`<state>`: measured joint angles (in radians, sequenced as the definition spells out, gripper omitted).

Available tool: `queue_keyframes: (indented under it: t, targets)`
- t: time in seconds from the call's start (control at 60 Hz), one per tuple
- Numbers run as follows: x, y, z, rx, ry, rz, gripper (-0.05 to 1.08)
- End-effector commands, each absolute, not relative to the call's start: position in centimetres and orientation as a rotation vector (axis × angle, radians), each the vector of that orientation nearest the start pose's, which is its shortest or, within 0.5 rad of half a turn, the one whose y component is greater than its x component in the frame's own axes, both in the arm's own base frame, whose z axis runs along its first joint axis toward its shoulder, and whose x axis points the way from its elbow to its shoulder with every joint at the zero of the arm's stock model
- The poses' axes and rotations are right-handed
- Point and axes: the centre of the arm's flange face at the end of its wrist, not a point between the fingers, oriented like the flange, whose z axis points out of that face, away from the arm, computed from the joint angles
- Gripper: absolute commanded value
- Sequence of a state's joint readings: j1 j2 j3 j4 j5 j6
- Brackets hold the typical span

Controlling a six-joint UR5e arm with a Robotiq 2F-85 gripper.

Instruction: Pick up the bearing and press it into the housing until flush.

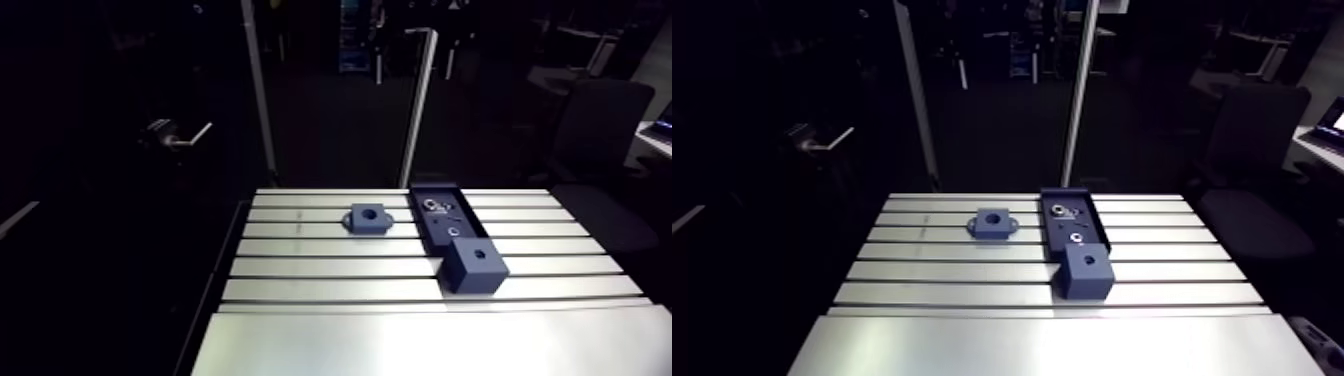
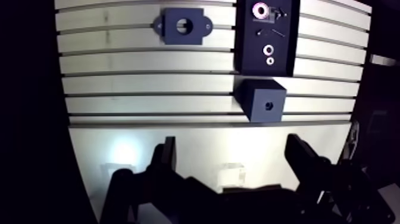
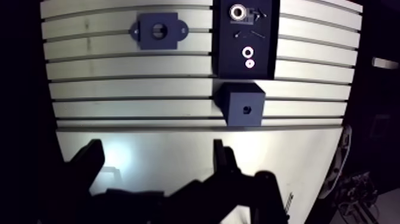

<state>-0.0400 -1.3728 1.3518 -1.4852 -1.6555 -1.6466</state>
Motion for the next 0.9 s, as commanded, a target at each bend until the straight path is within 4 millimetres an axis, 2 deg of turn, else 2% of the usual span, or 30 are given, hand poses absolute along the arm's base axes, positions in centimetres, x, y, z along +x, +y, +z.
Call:
queue_keyframes:
  t: [0.017,0.15,0.183,0.217,0.25,0.333,0.383,0.5,0.533,0.717,0.9]
  targets:
    - [-60.7,-4.2,45.1,-0.048,3.086,0.149,0.01]
    - [-62.7,-3.2,42.8,-0.064,3.102,0.154,0.01]
    - [-63.7,-1.8,41.3,-0.037,3.102,0.146,0.01]
    - [-63.7,-1.8,41.3,-0.037,3.102,0.146,0.01]
    - [-64.4,-0.7,39.8,-0.040,3.093,0.142,0.01]
    - [-65.1,-0.3,38.4,-0.083,3.082,0.138,0.01]
    - [-65.7,0.8,37.3,-0.096,3.081,0.130,0.01]
    - [-66.3,1.6,36.2,-0.089,3.096,0.106,0.01]
    - [-67.0,2.4,35.0,-0.075,3.100,0.106,0.00]
    - [-68.0,3.3,33.8,-0.050,3.126,0.107,0.01]
    - [-68.6,4.2,31.5,-0.029,3.127,0.113,0.01]
